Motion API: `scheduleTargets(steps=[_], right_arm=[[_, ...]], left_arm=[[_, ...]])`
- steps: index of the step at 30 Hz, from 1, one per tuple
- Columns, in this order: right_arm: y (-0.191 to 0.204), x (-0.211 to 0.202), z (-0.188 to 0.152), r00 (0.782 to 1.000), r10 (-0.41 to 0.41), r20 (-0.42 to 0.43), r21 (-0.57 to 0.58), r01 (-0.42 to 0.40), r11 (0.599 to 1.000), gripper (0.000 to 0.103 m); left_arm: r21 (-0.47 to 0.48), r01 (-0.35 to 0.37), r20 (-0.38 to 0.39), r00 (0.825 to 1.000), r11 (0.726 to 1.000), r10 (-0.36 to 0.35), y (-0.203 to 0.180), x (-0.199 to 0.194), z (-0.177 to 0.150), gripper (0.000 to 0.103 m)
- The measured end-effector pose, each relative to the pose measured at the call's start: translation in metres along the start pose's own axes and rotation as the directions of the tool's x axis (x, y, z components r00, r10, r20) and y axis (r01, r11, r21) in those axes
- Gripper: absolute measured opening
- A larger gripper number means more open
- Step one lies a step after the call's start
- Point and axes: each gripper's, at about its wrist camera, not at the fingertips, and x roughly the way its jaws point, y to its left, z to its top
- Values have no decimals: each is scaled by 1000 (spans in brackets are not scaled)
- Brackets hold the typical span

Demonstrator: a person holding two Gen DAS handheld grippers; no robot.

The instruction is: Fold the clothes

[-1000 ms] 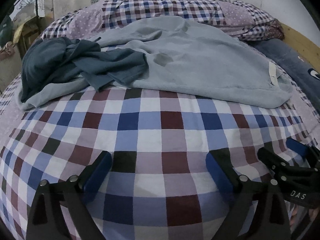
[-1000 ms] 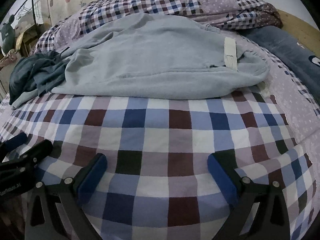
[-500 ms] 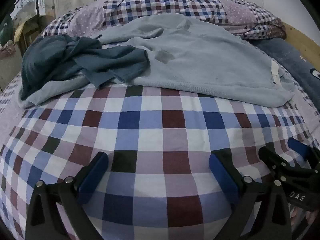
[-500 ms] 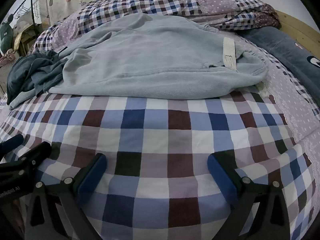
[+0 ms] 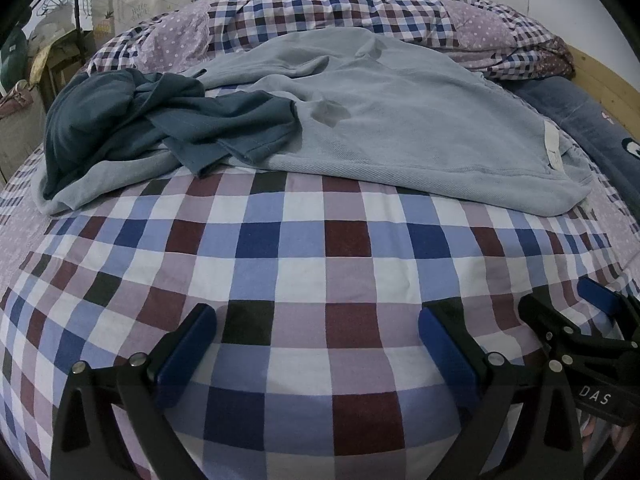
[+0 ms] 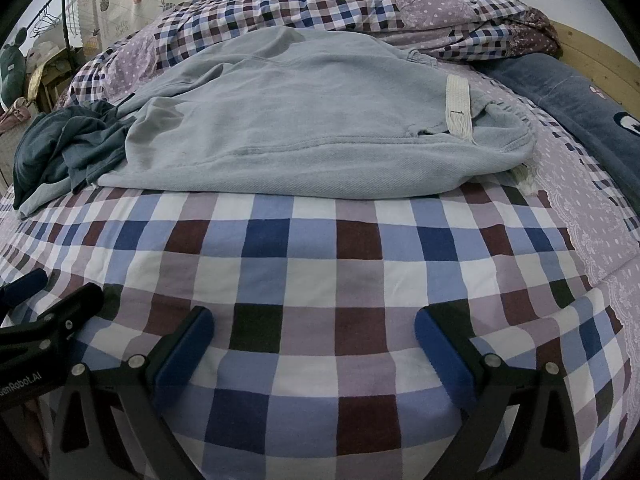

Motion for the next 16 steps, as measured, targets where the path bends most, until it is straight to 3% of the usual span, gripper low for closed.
scheduleTargets(steps=[16], right_arm=[[0, 0, 0, 1000, 0, 0, 1, 0, 1000, 103]], left_arm=[[0, -1, -2, 1000, 1000, 1, 0, -1, 0, 102]])
